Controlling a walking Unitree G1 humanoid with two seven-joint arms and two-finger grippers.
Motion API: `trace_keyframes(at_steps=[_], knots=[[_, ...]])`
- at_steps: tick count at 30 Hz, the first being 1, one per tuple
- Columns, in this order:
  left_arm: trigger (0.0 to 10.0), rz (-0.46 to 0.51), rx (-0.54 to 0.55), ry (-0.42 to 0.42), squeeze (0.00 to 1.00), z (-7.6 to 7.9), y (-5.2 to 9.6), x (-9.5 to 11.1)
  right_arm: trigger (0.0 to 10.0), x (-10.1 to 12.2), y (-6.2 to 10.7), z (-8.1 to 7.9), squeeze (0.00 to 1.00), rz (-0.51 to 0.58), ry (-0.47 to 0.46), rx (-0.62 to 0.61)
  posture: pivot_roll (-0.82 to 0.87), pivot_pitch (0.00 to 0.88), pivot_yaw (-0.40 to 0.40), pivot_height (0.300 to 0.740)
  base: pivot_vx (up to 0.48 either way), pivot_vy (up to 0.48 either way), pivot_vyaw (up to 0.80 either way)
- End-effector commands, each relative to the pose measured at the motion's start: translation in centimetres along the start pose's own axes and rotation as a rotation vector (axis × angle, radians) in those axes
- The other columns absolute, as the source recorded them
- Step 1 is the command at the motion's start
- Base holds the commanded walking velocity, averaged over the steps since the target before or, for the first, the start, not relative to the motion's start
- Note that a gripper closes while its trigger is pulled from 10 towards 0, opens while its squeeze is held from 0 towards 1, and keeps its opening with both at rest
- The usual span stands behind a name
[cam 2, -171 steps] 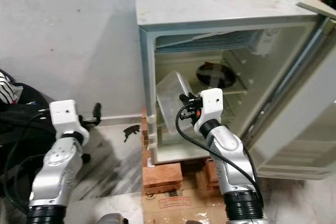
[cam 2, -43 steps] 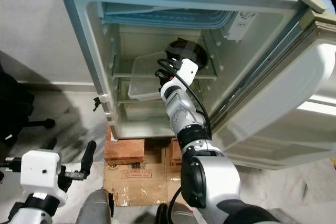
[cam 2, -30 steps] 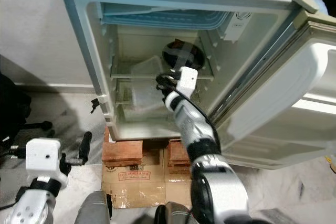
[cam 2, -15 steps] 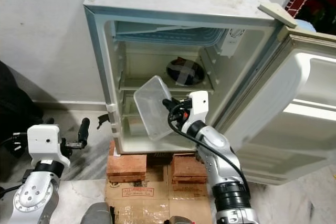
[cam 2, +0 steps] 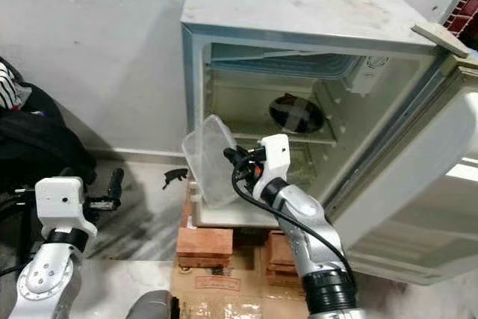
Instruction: Restocking fridge
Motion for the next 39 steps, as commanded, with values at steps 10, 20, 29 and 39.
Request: trace_keyframes(at_steps=[10, 20, 29, 39], knots=[[10.0, -0.002, -0.001, -0.025, 0.00, 0.0, 0.1, -0.1, 10.0, 1.2, 0.5, 1.2, 0.00, 0.037, 0.032, -0.071, 0.14, 0.000, -0.074, 0.740, 0.000, 0.000, 0.00], [10.0, 0.248, -0.074, -0.121, 0.00, 2.2, 0.7, 5.3, 10.0, 1.0, 2.5, 2.3, 0.00, 0.037, 0.065, -0.160, 0.13, 0.000, -0.069, 0.740, 0.000, 0.000, 0.00], [10.0, 0.305, -0.129, -0.122, 0.00, 3.6, -0.2, 7.0, 10.0, 1.0, 2.2, 1.7, 0.00, 0.038, 0.081, -0.144, 0.13, 0.000, -0.067, 0.740, 0.000, 0.000, 0.00], [10.0, 0.183, -0.197, -0.014, 0.00, 5.1, -2.2, 4.8, 10.0, 1.0, 1.8, 1.6, 0.00, 0.039, 0.086, -0.146, 0.11, 0.000, -0.065, 0.740, 0.000, 0.000, 0.00]])
Point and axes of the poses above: a point about 5 cm out from each wrist's last joint towards the gripper, its own y axis pointing back from the gripper into the wrist, its own x axis along the axis of the wrist's last joint, z = x × y, the point moved 1 cm from there along -y, pointing out of the wrist towards the gripper, and after that the axes turned 14 degrees about y, right-handed, at the moved point
